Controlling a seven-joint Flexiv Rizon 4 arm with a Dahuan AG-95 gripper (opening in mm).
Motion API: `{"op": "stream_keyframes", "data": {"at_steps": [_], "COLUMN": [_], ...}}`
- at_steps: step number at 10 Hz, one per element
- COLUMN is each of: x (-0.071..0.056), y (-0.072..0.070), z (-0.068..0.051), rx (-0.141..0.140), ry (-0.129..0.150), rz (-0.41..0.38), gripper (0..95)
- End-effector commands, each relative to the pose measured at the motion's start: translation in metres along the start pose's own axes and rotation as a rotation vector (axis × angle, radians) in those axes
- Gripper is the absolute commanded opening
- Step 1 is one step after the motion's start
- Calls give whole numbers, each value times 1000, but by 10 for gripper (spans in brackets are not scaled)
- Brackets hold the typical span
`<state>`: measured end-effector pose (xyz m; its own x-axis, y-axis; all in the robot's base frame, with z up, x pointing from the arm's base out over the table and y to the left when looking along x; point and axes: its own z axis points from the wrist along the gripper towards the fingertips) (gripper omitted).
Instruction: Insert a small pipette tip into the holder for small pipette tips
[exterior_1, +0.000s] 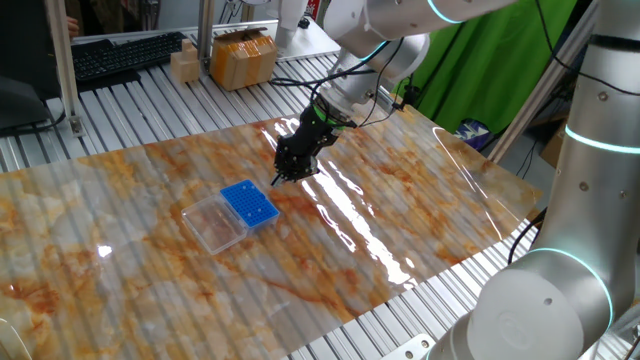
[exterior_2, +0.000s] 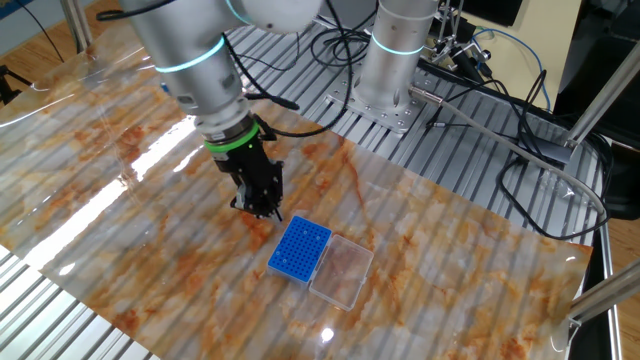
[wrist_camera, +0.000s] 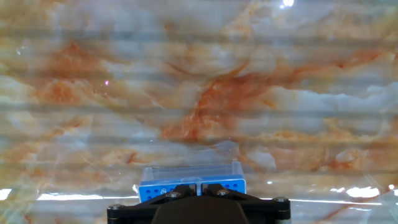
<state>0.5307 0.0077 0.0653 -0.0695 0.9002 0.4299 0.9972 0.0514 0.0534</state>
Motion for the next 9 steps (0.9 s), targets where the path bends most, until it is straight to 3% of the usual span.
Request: {"op": "stream_keyframes", "data": {"at_steps": [1,9], "x": [2,13], "y": [-1,-2], "z": [-1,3], "rx": [-6,-18], "ry": [-30,-159], "rz": [-3,8], "gripper": [0,0]}}
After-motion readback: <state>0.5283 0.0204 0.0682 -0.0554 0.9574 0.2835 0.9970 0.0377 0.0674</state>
